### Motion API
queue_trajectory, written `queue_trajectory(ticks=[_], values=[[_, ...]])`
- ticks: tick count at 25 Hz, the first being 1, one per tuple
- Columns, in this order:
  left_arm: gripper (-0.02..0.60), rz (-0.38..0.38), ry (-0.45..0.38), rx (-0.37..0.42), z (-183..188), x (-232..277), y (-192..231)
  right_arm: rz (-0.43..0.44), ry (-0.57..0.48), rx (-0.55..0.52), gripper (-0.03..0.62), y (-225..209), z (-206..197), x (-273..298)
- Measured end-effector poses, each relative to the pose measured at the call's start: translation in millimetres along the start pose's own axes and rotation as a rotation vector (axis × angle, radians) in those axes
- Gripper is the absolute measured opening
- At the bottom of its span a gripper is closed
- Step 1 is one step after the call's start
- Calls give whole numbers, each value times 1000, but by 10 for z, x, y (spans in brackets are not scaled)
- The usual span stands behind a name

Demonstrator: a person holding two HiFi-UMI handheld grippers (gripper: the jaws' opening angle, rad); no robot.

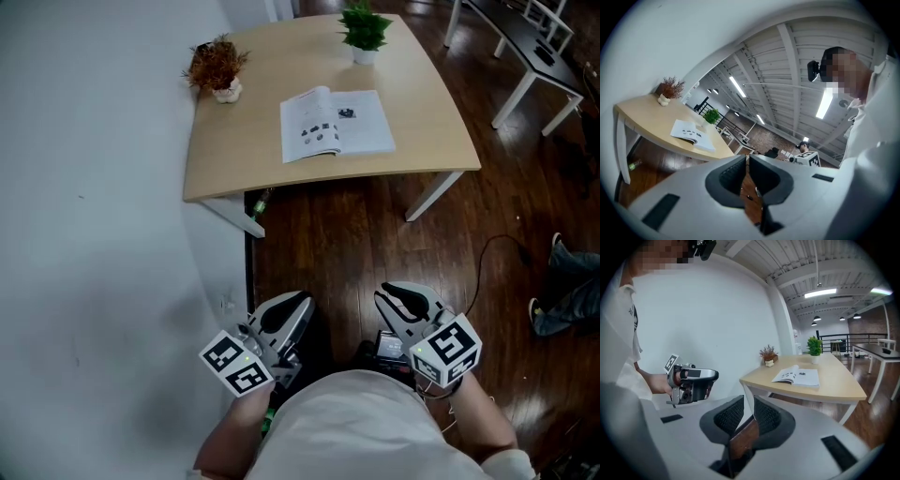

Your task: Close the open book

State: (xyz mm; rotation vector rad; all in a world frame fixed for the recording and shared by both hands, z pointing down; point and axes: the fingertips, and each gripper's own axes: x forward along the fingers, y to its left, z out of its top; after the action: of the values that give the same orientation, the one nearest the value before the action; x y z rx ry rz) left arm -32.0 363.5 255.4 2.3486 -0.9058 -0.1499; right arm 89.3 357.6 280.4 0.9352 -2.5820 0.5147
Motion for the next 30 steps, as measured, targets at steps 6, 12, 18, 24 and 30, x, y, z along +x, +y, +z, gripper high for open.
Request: queue_trajectory(ticks=[6,12,18,24,30], values=[[0,-46,40,6,477,51,642,-58,3,5,46,-134,384,660],[0,-73,74,-11,738,75,1092,-94,13,27,46,-234,619,1137],[0,-70,88,-35,811,211,1364,-113,27,7,46,-412,752,1399],[0,-43,75,-16,966,493,1529,-88,10,-15,46,-743,875,1597],[0,22,30,0,1265,918,1628,-40,-2,-31,46,-1264,1125,1693]])
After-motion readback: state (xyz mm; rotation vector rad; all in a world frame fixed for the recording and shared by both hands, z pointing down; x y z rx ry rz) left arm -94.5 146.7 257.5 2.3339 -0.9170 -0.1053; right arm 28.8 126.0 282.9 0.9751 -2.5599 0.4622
